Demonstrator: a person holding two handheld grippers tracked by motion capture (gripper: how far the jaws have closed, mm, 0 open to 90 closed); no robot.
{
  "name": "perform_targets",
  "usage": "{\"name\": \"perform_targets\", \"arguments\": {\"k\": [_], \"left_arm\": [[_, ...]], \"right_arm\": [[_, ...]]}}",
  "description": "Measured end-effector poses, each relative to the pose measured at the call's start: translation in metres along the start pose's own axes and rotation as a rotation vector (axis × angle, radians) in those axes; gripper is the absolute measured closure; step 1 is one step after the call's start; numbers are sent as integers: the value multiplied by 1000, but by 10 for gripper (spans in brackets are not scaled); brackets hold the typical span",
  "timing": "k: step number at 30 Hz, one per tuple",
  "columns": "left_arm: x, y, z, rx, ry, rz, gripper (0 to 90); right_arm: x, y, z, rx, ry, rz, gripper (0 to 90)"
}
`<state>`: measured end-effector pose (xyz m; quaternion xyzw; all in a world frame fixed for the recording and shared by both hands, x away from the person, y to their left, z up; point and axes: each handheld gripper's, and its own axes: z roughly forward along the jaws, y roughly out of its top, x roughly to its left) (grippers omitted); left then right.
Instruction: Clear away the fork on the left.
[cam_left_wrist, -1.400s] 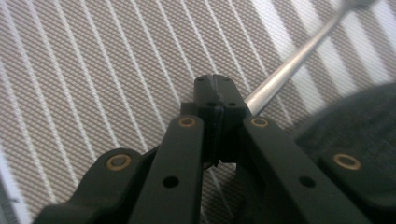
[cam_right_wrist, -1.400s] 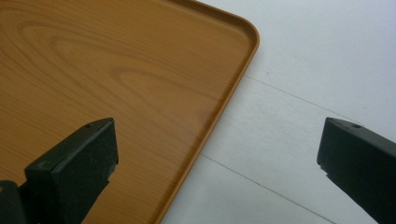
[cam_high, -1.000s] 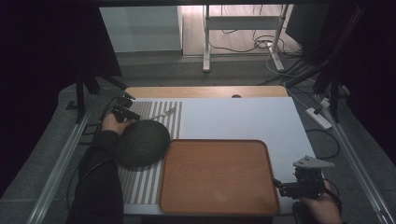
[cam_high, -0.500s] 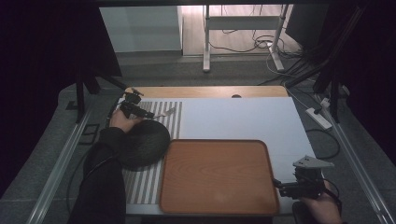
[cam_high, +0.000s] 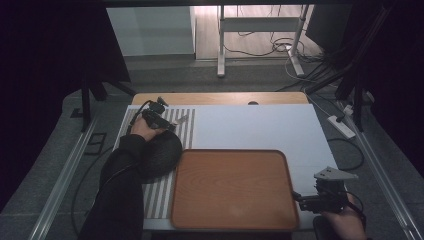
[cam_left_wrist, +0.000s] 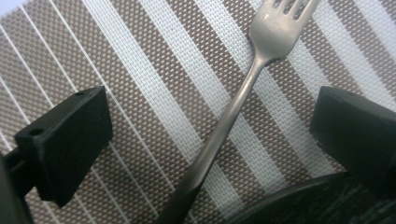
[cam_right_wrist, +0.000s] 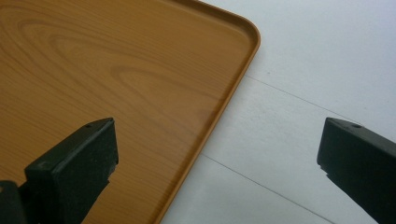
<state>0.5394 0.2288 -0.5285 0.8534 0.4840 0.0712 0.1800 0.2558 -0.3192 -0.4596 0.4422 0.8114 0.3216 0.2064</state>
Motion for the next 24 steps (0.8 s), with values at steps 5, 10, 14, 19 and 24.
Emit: {"name": "perform_targets", "arguments": {"k": [5,10,14,19,24], "left_arm": [[2,-2,-5,-17,0,17,110],[6,-6,-12,-35,-5,32,377],[10,-10,-16,-34,-15,57,586],[17,-15,-19,-30,-39,53,784],[21,-17,-21,-26,-72,67,839]], "right_arm": [[0,0,0,2,0,-3,0],[0,0,0,4,-1,-5,0],[0,0,0,5,-2,-7,0],[0,0,1,8,-1,-8,0],[1,0,1,9,-3,-10,0]]}}
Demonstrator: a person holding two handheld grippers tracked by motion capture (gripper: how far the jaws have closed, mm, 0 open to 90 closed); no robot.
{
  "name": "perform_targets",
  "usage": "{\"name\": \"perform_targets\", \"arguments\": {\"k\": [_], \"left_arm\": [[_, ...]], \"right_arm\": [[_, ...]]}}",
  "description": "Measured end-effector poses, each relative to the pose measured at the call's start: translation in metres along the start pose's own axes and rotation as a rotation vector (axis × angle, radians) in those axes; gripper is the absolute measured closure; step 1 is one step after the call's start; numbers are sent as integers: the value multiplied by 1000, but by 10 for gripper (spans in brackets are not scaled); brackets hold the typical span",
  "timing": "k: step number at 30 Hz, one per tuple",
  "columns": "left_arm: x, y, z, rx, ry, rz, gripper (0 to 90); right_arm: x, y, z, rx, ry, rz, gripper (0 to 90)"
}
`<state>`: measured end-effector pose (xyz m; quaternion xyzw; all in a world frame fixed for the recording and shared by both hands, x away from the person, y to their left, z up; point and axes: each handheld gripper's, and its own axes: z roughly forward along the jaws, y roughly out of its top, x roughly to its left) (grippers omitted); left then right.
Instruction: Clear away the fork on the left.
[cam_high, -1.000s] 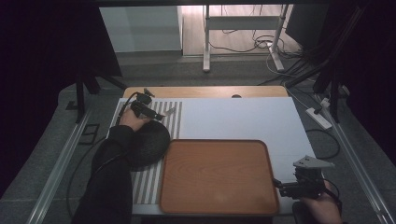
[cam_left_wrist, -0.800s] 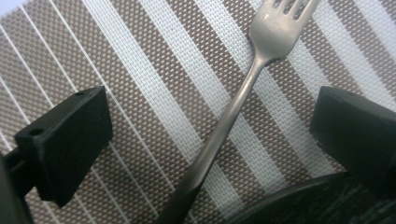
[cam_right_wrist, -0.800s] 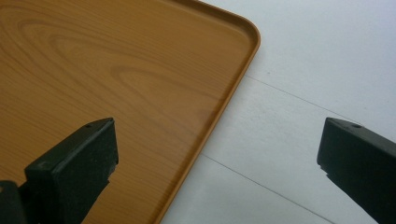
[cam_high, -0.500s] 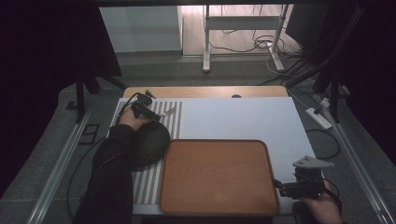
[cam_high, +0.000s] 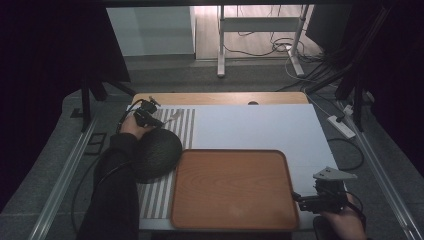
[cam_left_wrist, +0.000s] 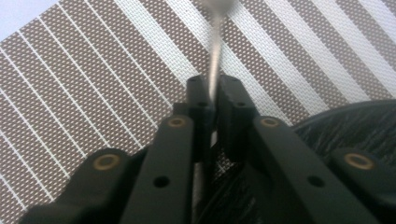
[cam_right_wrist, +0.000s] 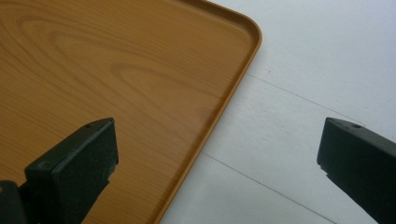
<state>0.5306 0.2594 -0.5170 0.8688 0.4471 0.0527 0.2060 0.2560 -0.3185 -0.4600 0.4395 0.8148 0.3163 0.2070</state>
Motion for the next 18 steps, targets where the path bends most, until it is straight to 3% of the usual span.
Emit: {"name": "perform_targets", "arguments": {"k": [8,15,18], "left_arm": [[7,-3,-6,-14,14,9,840],[21,-10,-23,39,77,2,840],[26,-15,-30,35,67,-19,840]], "right_arm": [[0,0,0,0,2,4,0],[-1,0,0,0,3,8,0],[-1,0,0,0,4,9,0]]}}
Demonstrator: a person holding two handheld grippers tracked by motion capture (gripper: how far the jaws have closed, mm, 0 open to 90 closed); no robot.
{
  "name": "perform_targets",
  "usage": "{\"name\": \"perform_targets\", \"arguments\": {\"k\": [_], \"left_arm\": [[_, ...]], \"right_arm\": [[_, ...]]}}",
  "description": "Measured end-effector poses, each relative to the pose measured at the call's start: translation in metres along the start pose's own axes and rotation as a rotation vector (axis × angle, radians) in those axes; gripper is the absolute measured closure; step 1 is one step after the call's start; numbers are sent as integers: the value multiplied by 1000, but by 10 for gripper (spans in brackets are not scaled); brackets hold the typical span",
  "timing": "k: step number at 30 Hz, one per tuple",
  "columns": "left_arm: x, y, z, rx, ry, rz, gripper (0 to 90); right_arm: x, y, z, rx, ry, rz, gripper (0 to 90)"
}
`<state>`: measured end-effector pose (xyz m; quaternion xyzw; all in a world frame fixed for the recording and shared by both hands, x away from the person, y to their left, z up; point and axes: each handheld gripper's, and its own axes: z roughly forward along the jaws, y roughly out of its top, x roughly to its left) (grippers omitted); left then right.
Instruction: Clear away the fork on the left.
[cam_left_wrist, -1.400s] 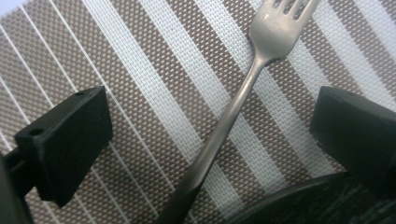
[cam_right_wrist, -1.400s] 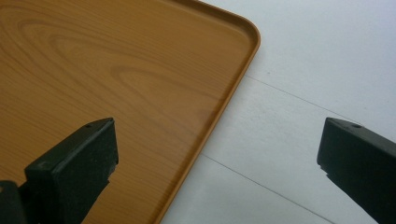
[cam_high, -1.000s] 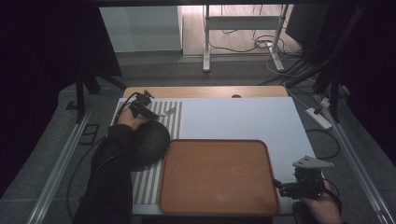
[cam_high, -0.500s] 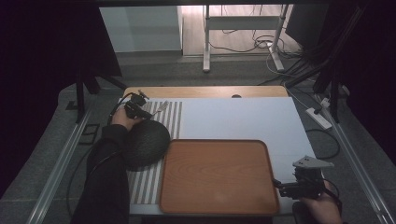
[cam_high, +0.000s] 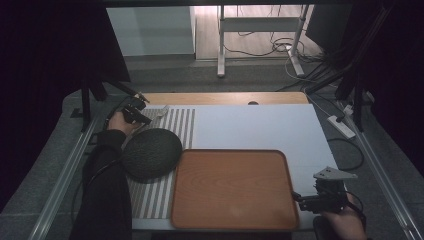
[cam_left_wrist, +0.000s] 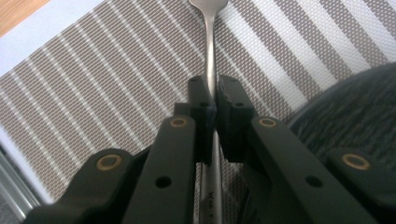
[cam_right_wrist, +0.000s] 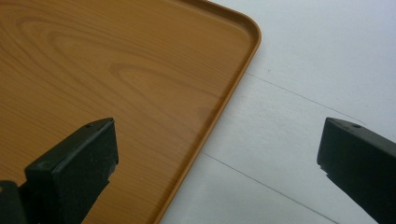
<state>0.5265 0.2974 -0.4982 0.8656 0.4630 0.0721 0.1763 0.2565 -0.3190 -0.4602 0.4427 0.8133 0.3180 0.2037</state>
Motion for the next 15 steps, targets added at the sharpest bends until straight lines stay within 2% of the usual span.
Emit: {"name": "perform_targets", "arguments": {"k": [2,5,13,15], "left_arm": [[2,-4,-5,-11,-11,-26,840],[1,-6,-10,-17,-23,-39,840],[-12,-13,-20,-58,-60,-47,839],[-17,-16,-21,-62,-68,-35,840]], "right_arm": [[0,0,1,3,0,2,0],[0,0,0,3,0,2,0],[0,0,1,5,-2,5,0],[0,0,1,5,-2,4,0]]}}
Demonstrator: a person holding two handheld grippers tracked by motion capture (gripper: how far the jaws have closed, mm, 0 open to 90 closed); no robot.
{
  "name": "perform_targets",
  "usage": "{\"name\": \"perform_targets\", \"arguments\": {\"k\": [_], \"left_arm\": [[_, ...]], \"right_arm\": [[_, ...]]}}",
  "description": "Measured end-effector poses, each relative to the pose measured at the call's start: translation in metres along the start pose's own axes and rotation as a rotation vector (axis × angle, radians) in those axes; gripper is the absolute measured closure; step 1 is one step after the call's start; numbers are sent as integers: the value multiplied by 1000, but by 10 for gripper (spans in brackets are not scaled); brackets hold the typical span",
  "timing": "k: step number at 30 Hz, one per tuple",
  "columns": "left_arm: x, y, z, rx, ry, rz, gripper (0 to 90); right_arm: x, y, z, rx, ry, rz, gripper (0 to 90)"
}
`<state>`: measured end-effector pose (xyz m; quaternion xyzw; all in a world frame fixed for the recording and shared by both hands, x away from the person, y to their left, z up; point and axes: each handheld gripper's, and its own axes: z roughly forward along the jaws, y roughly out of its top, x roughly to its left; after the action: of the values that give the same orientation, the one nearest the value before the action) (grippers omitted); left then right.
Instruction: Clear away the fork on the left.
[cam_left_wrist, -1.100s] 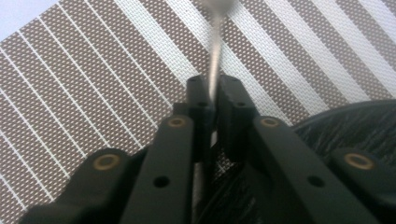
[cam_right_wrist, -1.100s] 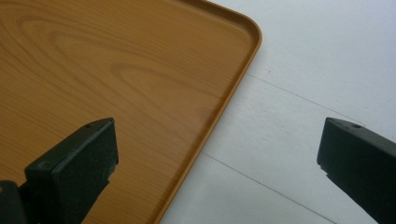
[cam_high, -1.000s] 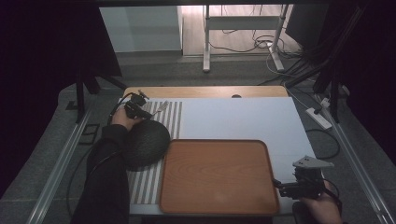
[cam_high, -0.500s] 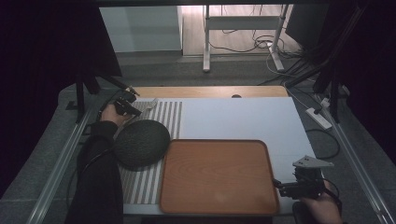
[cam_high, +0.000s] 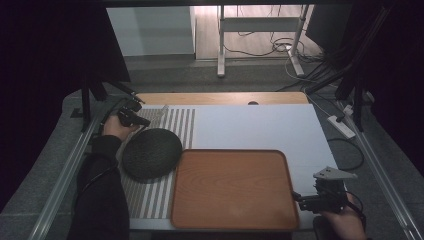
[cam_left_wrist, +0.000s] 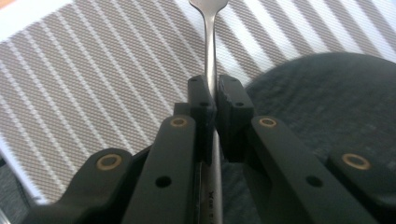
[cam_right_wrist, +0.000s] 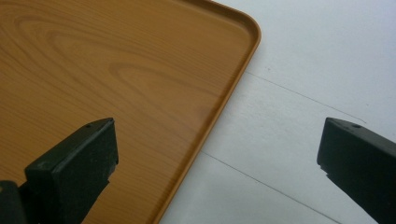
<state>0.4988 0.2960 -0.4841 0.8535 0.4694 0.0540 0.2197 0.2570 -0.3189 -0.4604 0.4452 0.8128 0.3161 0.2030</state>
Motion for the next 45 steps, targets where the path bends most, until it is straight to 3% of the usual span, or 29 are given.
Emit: {"name": "perform_targets", "arguments": {"k": [9,16,25,36,45], "left_arm": [[-16,-15,1,-6,-38,2,840],[-37,-27,-3,-3,-56,17,839],[-61,-46,-16,-46,-78,21,839],[-102,-60,-20,-51,-100,38,839],[-138,-66,-21,-47,-143,51,839]], "right_arm": [[0,0,0,0,0,-1,0],[0,0,0,1,-1,-2,0],[1,0,0,5,-1,-9,0],[2,0,0,-1,-1,-17,0],[3,0,-1,-6,1,-30,0]]}}
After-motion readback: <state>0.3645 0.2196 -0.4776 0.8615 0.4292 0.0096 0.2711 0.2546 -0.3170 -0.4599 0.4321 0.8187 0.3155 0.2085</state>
